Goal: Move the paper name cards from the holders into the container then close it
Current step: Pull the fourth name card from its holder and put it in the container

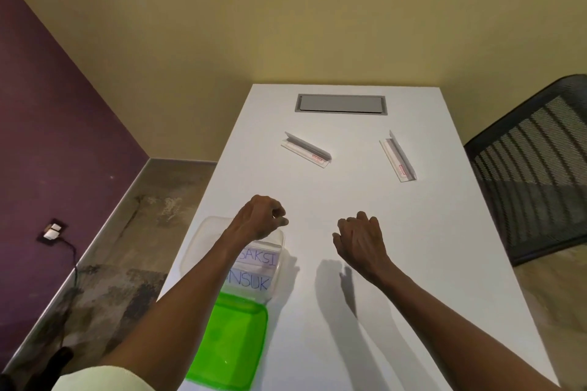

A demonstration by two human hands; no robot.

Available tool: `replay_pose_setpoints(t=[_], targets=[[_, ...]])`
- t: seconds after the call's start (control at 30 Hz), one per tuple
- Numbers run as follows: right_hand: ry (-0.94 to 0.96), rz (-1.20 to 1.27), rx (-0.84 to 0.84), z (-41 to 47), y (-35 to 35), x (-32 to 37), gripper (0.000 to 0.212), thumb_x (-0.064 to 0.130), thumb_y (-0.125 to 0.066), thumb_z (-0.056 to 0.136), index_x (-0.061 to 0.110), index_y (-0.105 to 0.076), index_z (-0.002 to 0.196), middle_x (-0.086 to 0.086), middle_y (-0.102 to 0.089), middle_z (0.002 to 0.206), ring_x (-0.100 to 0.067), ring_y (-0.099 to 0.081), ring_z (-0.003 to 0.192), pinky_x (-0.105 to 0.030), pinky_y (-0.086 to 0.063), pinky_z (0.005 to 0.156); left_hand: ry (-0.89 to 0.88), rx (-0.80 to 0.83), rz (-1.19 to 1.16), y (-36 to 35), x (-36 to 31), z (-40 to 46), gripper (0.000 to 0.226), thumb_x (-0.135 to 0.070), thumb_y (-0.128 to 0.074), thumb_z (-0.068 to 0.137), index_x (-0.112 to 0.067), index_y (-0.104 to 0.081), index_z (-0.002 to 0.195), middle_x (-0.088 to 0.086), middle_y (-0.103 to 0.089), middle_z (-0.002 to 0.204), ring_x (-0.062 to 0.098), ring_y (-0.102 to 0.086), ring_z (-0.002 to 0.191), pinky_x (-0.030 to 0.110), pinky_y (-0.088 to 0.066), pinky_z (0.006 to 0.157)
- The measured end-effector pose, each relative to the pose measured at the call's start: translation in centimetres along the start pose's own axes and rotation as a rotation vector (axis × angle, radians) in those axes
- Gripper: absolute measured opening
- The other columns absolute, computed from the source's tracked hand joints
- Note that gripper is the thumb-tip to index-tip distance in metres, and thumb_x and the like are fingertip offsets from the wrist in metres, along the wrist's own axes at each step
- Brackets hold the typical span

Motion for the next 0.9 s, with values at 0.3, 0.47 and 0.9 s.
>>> replay_pose_setpoints(t=[0.3, 0.47, 0.9], targets=[[-0.2, -0.025, 0.039, -1.1, 1.3, -8.0, 0.028, 0.006, -0.074, 0.059, 0.012, -0.047, 0.054, -0.004, -0.043, 0.044, -0.026, -0.045, 0.049, -0.031, -0.027, 0.051, 0.093, -0.151, -0.13, -2.9, -7.2, 4.3, 0.028, -0.037, -0.068, 0.084, -0.021, -0.068, 0.107, -0.008, -0.07, 0.106, 0.015, -0.062, 0.1, 0.032, -0.051, 0.086], [-0.316, 0.075, 0.087, -0.9, 1.1, -12.4, 0.013, 0.006, -0.069, 0.07, 0.006, -0.058, 0.065, -0.008, -0.053, 0.054, -0.03, -0.052, 0.063, -0.035, -0.037, 0.059, 0.118, -0.133, -0.183, -4.7, -10.5, 6.9, 0.026, -0.038, -0.068, 0.082, -0.022, -0.068, 0.103, -0.008, -0.07, 0.105, 0.013, -0.063, 0.094, 0.03, -0.05, 0.083], [-0.442, 0.081, 0.217, -0.6, -0.9, -20.3, 0.019, 0.02, -0.046, 0.089, 0.008, -0.061, 0.09, -0.006, -0.065, 0.083, -0.031, -0.053, 0.088, -0.037, -0.04, 0.072, 0.073, -0.165, -0.195, -7.3, -16.4, 11.1, 0.031, -0.036, -0.067, 0.082, -0.02, -0.068, 0.109, -0.007, -0.071, 0.109, 0.015, -0.063, 0.1, 0.033, -0.051, 0.09]])
Point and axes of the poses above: each hand's wrist, its own z-axis towards the middle knuckle, its own y-axis out of the back of the hand, x = y × z, the point moved 1 cm from there along z, towards the middle knuckle
